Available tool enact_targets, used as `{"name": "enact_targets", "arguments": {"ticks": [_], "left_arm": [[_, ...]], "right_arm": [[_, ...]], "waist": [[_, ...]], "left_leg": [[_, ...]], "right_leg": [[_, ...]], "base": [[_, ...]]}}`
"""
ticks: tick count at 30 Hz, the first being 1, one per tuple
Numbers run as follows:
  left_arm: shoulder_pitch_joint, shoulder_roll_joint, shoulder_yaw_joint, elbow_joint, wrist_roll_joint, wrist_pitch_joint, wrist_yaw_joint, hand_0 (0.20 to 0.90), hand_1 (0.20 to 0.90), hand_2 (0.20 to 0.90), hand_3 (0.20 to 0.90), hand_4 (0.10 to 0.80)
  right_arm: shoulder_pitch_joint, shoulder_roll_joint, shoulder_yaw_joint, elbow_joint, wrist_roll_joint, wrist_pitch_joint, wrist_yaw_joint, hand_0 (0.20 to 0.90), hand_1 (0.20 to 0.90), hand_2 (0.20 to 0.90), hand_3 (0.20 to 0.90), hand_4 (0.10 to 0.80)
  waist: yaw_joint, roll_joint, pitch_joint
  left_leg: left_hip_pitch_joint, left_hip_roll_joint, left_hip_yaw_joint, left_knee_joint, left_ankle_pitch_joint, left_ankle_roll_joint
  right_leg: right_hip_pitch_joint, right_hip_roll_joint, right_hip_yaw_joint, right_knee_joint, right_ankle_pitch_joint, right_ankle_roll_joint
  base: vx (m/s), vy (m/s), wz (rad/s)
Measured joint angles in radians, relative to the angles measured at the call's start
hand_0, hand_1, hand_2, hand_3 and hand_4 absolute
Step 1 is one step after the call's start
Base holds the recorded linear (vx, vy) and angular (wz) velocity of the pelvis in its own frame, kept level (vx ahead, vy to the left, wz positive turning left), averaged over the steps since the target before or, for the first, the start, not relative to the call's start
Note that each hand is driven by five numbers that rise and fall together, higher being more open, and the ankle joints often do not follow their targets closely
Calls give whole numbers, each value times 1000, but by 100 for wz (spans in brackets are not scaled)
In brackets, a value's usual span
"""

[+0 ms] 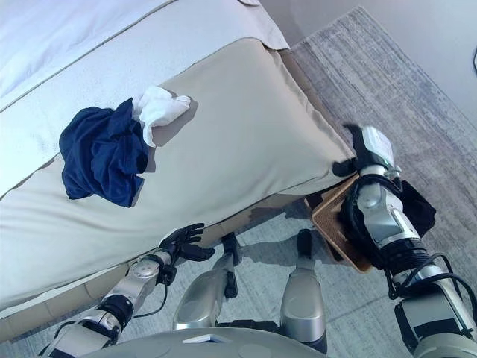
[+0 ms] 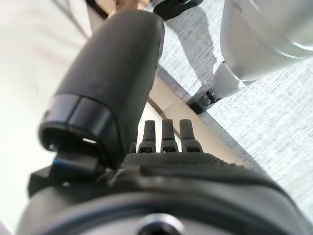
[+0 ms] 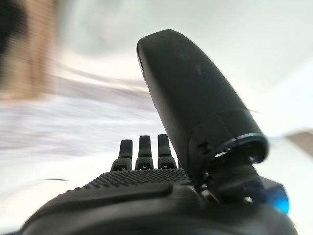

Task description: Pick up the clothes from the bed and place them into the basket

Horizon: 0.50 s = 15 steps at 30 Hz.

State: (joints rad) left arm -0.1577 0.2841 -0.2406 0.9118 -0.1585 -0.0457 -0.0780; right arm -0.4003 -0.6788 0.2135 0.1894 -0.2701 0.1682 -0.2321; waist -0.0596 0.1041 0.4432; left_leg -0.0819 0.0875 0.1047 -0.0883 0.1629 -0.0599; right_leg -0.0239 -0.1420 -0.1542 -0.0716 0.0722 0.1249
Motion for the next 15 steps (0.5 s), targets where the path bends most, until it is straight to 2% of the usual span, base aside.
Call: {"name": "enact_targets", "arguments": {"ticks": [2, 7, 11, 15], "left_arm": [[8, -1, 7, 27, 0, 0, 3, 900, 900, 900, 900, 800], [32, 1, 6, 84, 1, 3, 1, 900, 900, 900, 900, 800], [29, 4, 3, 83, -9, -1, -5, 900, 900, 900, 900, 800], [-3, 14, -2, 83, -26, -1, -13, 900, 900, 900, 900, 800]], "right_arm": [[-16, 0, 0, -37, -14, -45, 12, 900, 900, 900, 900, 800], [-75, 0, 31, 43, -47, -35, 72, 900, 900, 900, 900, 800], [-167, 4, 124, 231, -73, 2, 93, 900, 900, 900, 900, 800], [-252, 54, 199, 427, -77, 35, 101, 900, 900, 900, 900, 800]], "waist": [[36, -24, -18], [110, -85, -51], [191, -89, -53], [285, -94, -50]], "left_leg": [[6, -4, -16, 0, 0, 0], [-1, -27, -81, 12, 2, -4], [-35, -57, -153, 56, -3, 2], [-79, -82, -219, 98, -13, 12]], "right_leg": [[22, -1, -18, -10, -1, 0], [66, -17, -86, -13, -15, 6], [88, -39, -160, 21, -49, 9], [80, -56, -223, 88, -97, 9]], "base": [[156, 173, 27], [128, 141, 45], [122, 88, 58], [127, 89, 58]]}}
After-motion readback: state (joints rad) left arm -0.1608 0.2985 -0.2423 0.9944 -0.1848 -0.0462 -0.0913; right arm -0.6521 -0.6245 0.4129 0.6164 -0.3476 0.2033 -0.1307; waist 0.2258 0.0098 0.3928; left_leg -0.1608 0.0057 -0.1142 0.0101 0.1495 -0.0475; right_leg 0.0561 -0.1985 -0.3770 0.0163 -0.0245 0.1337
